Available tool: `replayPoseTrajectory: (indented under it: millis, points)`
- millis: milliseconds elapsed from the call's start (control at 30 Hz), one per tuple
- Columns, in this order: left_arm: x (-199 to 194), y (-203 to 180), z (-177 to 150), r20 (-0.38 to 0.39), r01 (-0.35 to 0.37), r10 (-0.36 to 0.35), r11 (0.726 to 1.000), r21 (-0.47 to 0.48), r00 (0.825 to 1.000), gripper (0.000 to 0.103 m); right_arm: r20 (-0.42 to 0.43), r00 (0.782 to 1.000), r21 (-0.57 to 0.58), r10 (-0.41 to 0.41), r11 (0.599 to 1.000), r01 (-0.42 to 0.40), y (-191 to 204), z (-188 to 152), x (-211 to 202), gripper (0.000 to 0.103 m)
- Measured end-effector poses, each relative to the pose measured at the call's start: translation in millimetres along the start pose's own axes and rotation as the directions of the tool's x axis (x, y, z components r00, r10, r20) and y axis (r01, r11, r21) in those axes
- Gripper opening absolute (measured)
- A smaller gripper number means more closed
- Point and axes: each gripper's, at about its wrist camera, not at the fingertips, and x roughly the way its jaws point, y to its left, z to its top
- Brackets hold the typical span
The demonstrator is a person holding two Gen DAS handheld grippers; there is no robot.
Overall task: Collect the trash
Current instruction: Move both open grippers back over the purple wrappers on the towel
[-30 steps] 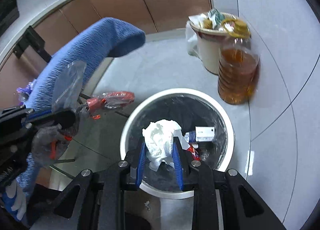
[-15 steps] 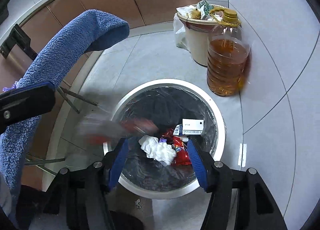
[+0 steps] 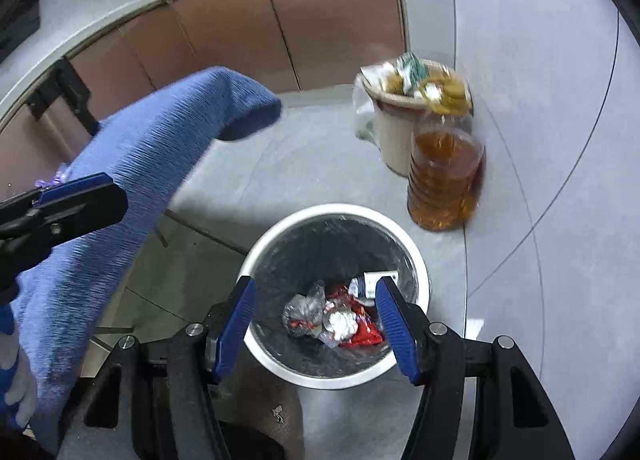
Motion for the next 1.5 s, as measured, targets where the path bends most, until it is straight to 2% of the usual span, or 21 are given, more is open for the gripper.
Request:
replayPoseTrajectory:
  millis: [167,233,433,533,567,733,933,1167,1500]
  points:
    - [-43.3,31.1,-13.4,0.071,-0.139,0.141,0.989,-0.041,0.987,0.042,0.069,0.997,-0.060,0.038,0.998,-0.033,34.5,12.2,-30.9,0.061]
    - [-60.0,44.5,-20.5,0.092,-0.195,0.200,0.979,-0.065,0.975,0.048,0.094,0.994,-0.102,0.060,0.994,-0.050,55.8,17.2,-42.3,0.063]
    - [-114.8,88.5,-49.2,0.136,-0.336,0.356,0.930,-0.150,0.924,0.051,0.130,0.981,-0.209,0.146,0.971,-0.117,111.7,26.3,-61.1,0.066]
    - [-133.3,106.1,-63.0,0.141,-0.382,0.411,0.903,-0.195,0.901,0.051,0.135,0.974,-0.251,0.183,0.957,-0.145,136.9,27.6,-65.4,0.068]
    - [-142.4,114.3,-69.6,0.142,-0.404,0.438,0.889,-0.213,0.888,0.051,0.135,0.971,-0.270,0.199,0.950,-0.157,148.5,28.3,-66.9,0.068]
    - [-175.9,143.7,-97.1,0.138,-0.453,0.504,0.844,-0.287,0.852,0.051,0.120,0.962,-0.332,0.247,0.923,-0.196,187.4,28.7,-67.2,0.068]
    - [-200.1,169.6,-123.2,0.132,-0.480,0.551,0.803,-0.353,0.824,0.052,0.101,0.955,-0.398,0.279,0.891,-0.219,229.6,23.8,-72.8,0.068]
    - [-222.2,193.3,-150.1,0.130,-0.479,0.572,0.773,-0.416,0.810,0.052,0.081,0.952,-0.461,0.294,0.859,-0.225,269.0,21.0,-77.8,0.069]
    - [-232.5,227.3,-176.7,0.112,-0.467,0.577,0.747,-0.474,0.809,0.053,0.052,0.953,-0.528,0.297,0.818,-0.226,315.3,19.1,-76.5,0.070]
